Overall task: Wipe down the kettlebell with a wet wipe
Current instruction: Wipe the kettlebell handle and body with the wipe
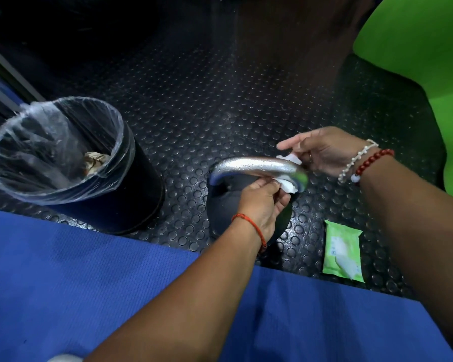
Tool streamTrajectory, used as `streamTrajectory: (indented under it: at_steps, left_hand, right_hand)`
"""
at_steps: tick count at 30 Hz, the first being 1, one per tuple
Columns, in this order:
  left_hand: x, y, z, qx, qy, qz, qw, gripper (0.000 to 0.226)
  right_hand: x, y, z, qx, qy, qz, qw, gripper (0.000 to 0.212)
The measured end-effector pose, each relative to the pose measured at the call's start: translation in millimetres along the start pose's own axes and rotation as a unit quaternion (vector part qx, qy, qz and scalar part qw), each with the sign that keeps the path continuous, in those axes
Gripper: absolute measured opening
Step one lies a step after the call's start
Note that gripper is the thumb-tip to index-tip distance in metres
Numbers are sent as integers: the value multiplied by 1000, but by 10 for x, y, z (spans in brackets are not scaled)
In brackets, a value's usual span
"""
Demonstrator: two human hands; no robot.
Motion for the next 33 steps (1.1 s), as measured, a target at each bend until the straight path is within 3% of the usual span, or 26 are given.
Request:
streamTrajectory:
  at_steps: [7, 14, 23, 28, 30, 33]
  left_hand:
    - [-17, 15, -3, 19, 7, 5, 1000, 24]
    - [-13, 28, -46, 38, 39, 14, 998, 25]
    - [8, -11, -133, 12, 49, 12, 999, 25]
    - [107, -23, -410, 58, -60, 71, 994, 20]
    - [203, -26, -609, 121, -180, 134, 967, 25]
    - [326, 46, -757, 197, -404, 243, 860, 31]
  right_hand:
    - [-210, 0, 179, -132, 203, 44, 969, 23]
    - [-310, -8, 138, -143, 264, 12, 954, 26]
    - [-317, 292, 28, -11, 231, -70, 970, 39]
    - [-234, 541, 20, 95, 252, -109, 957, 28]
    - [-210, 583, 36, 136, 241, -138, 951, 27]
    - [-201, 654, 103, 179, 257, -169, 934, 26]
Point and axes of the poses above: each hand's wrist, its own y-axis away from the middle knuckle, its own z-axis out of the palm, x = y × z, the point moved 7 cm from there along -y, towards the middle knuckle, and after that the axes turned 15 degrees about -z, right-handed, at the moved point
